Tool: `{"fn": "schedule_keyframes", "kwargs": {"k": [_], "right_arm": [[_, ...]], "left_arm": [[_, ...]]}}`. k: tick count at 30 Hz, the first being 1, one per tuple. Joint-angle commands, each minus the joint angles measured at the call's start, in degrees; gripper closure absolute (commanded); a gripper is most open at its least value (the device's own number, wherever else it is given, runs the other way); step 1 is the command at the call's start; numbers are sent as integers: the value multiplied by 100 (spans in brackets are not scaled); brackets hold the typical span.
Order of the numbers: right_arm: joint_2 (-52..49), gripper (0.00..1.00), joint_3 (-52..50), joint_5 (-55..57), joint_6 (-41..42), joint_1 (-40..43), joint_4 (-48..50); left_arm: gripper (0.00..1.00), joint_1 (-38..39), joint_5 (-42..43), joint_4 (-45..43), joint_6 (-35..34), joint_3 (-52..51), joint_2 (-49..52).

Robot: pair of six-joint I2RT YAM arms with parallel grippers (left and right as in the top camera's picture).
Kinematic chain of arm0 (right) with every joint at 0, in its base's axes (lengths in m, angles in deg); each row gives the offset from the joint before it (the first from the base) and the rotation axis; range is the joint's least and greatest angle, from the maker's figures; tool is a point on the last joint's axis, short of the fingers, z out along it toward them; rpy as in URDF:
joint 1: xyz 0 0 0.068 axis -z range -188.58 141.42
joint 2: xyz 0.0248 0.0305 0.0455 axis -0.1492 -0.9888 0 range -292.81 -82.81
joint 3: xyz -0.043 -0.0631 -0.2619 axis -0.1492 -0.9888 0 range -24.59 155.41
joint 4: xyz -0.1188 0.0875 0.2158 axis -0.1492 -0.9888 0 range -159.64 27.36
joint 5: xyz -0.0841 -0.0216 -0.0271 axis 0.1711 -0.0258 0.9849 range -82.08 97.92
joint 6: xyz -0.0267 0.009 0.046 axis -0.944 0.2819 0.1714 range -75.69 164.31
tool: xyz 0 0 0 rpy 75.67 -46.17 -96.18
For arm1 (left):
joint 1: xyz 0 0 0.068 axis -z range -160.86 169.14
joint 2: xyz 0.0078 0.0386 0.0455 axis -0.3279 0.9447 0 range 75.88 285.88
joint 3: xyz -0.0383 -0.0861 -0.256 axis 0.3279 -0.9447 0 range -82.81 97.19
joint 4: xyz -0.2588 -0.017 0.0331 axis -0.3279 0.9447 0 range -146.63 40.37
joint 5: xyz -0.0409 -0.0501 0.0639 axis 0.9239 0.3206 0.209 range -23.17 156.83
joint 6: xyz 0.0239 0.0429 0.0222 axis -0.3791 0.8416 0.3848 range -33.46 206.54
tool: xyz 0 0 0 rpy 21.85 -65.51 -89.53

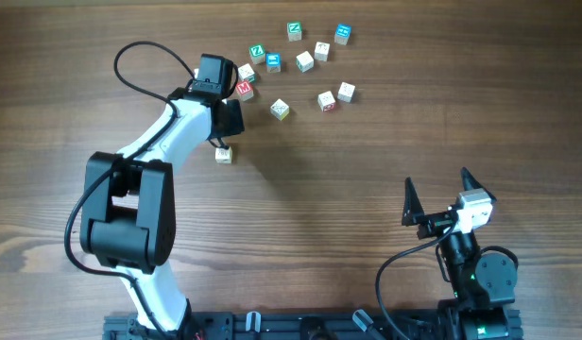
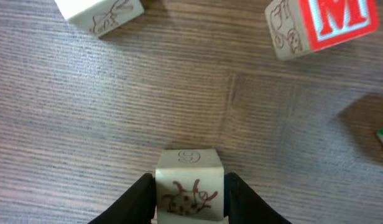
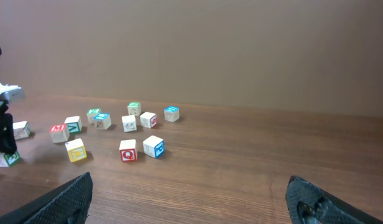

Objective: Form a tower

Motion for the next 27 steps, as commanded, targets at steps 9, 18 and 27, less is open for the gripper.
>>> {"fn": "schedule_keyframes", "kwargs": {"k": [9, 18, 27], "right_arm": [[13, 0, -7, -92, -81, 20, 33], [13, 0, -7, -90, -81, 20, 33], [13, 0, -7, -90, -79, 17, 31]], "left_arm": [[60, -76, -140, 44, 13, -39, 92], [61, -76, -140, 44, 13, -39, 92], [63, -76, -140, 44, 11, -39, 92]]}}
